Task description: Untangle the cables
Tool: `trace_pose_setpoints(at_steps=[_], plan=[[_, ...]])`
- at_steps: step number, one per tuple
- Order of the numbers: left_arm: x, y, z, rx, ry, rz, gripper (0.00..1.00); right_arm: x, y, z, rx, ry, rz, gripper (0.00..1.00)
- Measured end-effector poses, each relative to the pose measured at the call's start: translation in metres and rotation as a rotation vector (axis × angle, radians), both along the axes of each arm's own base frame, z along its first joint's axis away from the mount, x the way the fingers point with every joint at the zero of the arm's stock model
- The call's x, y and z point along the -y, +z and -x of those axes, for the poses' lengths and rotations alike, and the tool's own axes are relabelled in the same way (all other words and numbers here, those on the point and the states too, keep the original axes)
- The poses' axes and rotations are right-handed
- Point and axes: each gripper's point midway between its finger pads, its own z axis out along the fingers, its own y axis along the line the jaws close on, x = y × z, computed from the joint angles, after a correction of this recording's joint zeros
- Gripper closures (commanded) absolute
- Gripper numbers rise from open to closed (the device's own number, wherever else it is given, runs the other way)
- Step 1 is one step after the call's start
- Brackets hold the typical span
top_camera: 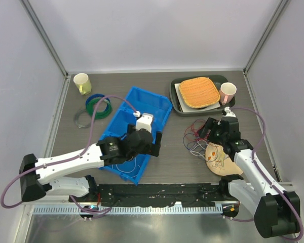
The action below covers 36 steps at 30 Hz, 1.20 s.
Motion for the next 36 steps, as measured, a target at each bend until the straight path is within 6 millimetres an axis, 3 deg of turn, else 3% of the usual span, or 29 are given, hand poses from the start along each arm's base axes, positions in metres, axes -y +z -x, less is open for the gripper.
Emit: trace_pose_setpoints(at_steps=[6, 13, 16, 18, 21, 22, 26, 31, 33, 36], plan=[[0.042, -0.023, 0.004, -0.047, -0.130, 0.009, 0.00, -0.002, 0.001, 0.008, -0.002, 0.000, 0.042, 0.21], [0.054, -0.038, 0.011, -0.073, -0.193, 0.026, 0.00, -0.005, 0.013, 0.014, 0.028, -0.016, 0.014, 0.29], [0.052, -0.045, 0.013, -0.076, -0.203, 0.027, 0.00, -0.008, 0.005, 0.015, -0.006, -0.018, 0.002, 0.50], [0.047, -0.048, 0.016, -0.078, -0.205, 0.027, 0.00, -0.010, -0.002, 0.015, -0.037, -0.018, -0.004, 0.59], [0.039, -0.044, 0.019, -0.067, -0.205, 0.049, 0.00, -0.010, -0.006, 0.015, -0.058, -0.034, -0.010, 0.83], [0.037, -0.041, 0.020, -0.061, -0.205, 0.062, 0.00, -0.010, -0.006, 0.014, -0.058, -0.038, -0.014, 0.97], [0.029, -0.029, 0.022, -0.033, -0.197, 0.104, 0.00, -0.009, -0.003, 0.013, -0.047, -0.041, -0.013, 0.99], [0.022, -0.015, 0.020, 0.000, -0.178, 0.141, 0.00, -0.015, 0.020, 0.008, 0.028, 0.003, -0.026, 0.99], [0.017, -0.012, 0.021, 0.009, -0.175, 0.154, 0.00, -0.025, 0.040, 0.006, 0.079, 0.070, -0.044, 0.99], [0.012, -0.012, 0.024, 0.015, -0.177, 0.167, 0.00, -0.052, 0.085, 0.005, 0.189, 0.221, -0.070, 0.99]])
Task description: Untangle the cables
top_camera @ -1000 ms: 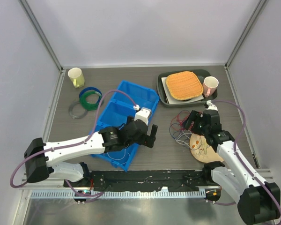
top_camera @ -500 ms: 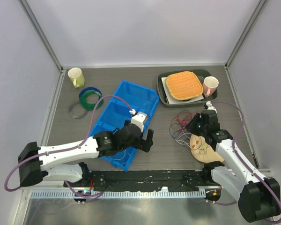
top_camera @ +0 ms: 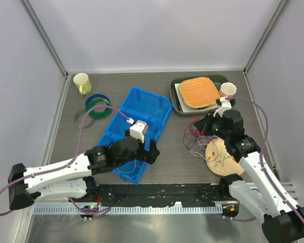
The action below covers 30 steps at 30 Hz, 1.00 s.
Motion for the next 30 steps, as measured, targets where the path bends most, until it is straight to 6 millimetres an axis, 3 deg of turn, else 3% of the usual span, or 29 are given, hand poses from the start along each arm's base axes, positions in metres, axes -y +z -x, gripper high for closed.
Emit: trace_pose_setpoints(at_steps=[2, 4, 6, 10, 13, 18, 22, 26, 30], plan=[[-0.002, 0.001, 0.001, 0.002, -0.003, 0.009, 0.00, -0.019, 0.035, 0.002, 0.090, 0.105, -0.013, 0.99], [-0.002, 0.002, 0.003, 0.002, -0.009, 0.017, 0.00, -0.047, 0.090, 0.010, 0.240, 0.257, -0.063, 0.99], [-0.002, 0.003, 0.003, 0.003, -0.013, 0.024, 0.00, -0.065, 0.124, 0.023, 0.342, 0.370, -0.107, 0.99], [-0.001, 0.006, 0.004, 0.007, -0.017, 0.038, 0.00, -0.084, 0.193, 0.050, 0.560, 0.543, -0.198, 0.99], [0.001, 0.010, 0.004, 0.014, -0.024, 0.058, 0.00, -0.085, 0.225, 0.062, 0.665, 0.577, -0.249, 0.99], [0.007, 0.015, 0.005, 0.026, -0.047, 0.084, 0.00, -0.079, 0.244, 0.072, 0.706, 0.538, -0.304, 0.99], [0.017, 0.019, 0.007, 0.047, -0.099, 0.095, 0.00, -0.070, 0.245, 0.072, 0.682, 0.465, -0.319, 0.99], [0.035, 0.027, 0.007, 0.070, -0.168, 0.097, 0.00, -0.063, 0.245, 0.070, 0.651, 0.407, -0.318, 0.99], [0.061, 0.048, -0.003, 0.123, -0.211, 0.100, 0.00, -0.061, 0.240, 0.067, 0.613, 0.382, -0.323, 0.99]])
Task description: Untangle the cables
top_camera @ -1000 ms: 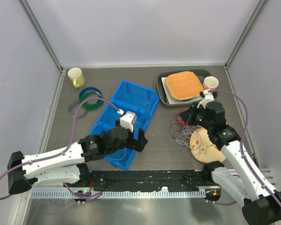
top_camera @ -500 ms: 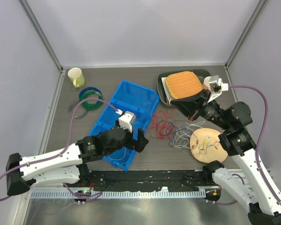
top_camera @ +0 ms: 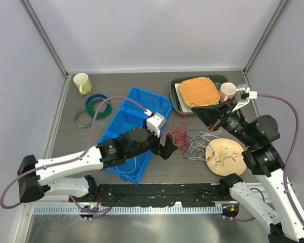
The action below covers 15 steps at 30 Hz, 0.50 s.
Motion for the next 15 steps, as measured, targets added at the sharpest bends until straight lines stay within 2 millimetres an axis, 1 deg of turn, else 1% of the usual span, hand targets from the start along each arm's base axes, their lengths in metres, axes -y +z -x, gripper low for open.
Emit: trace_pose_setpoints(at_steps=[4, 8, 11, 15], plan=[[0.027, 0.020, -0.013, 0.069, -0.022, 0.015, 0.00, -0.002, -0.006, -0.004, -0.046, 0.002, -0.001, 0.99], [0.046, 0.027, -0.032, 0.161, -0.011, 0.008, 0.00, -0.004, -0.009, -0.004, -0.079, 0.014, -0.009, 0.99], [0.053, 0.021, -0.049, 0.220, 0.037, -0.030, 0.00, -0.006, -0.010, -0.001, -0.092, 0.030, -0.017, 0.99], [0.054, 0.009, -0.075, 0.265, 0.114, -0.094, 0.00, -0.006, -0.008, 0.003, -0.091, 0.044, -0.024, 0.99]])
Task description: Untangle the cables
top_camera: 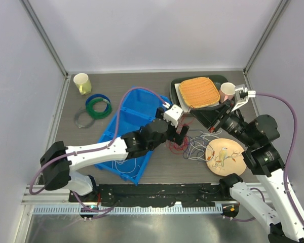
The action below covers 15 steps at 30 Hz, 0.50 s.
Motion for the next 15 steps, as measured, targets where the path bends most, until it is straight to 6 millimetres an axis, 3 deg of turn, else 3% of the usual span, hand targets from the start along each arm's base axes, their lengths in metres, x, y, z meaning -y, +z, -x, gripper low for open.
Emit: trace_pose_setpoints(at_steps=[6, 9, 11, 12, 13, 15], plan=[[-0.002, -0.004, -0.036, 0.006, 0.068, -0.010, 0.01, -0.001, 0.002, 0.007, 0.004, 0.027, -0.007, 0.99], [-0.003, -0.007, -0.044, 0.001, 0.066, -0.005, 0.25, -0.003, 0.002, 0.008, -0.004, 0.035, -0.009, 0.99], [0.000, -0.008, -0.042, -0.008, 0.053, 0.000, 0.62, -0.003, 0.002, 0.007, -0.006, 0.034, -0.010, 0.99], [0.001, -0.008, -0.041, -0.011, 0.044, 0.002, 0.88, -0.002, 0.001, 0.006, -0.007, 0.032, -0.010, 0.99], [0.002, -0.008, -0.040, -0.014, 0.037, 0.009, 1.00, -0.002, 0.001, 0.005, -0.009, 0.027, -0.010, 0.99], [0.006, -0.009, -0.036, -0.016, 0.012, 0.020, 1.00, -0.001, 0.000, 0.003, -0.013, 0.011, -0.010, 0.99]])
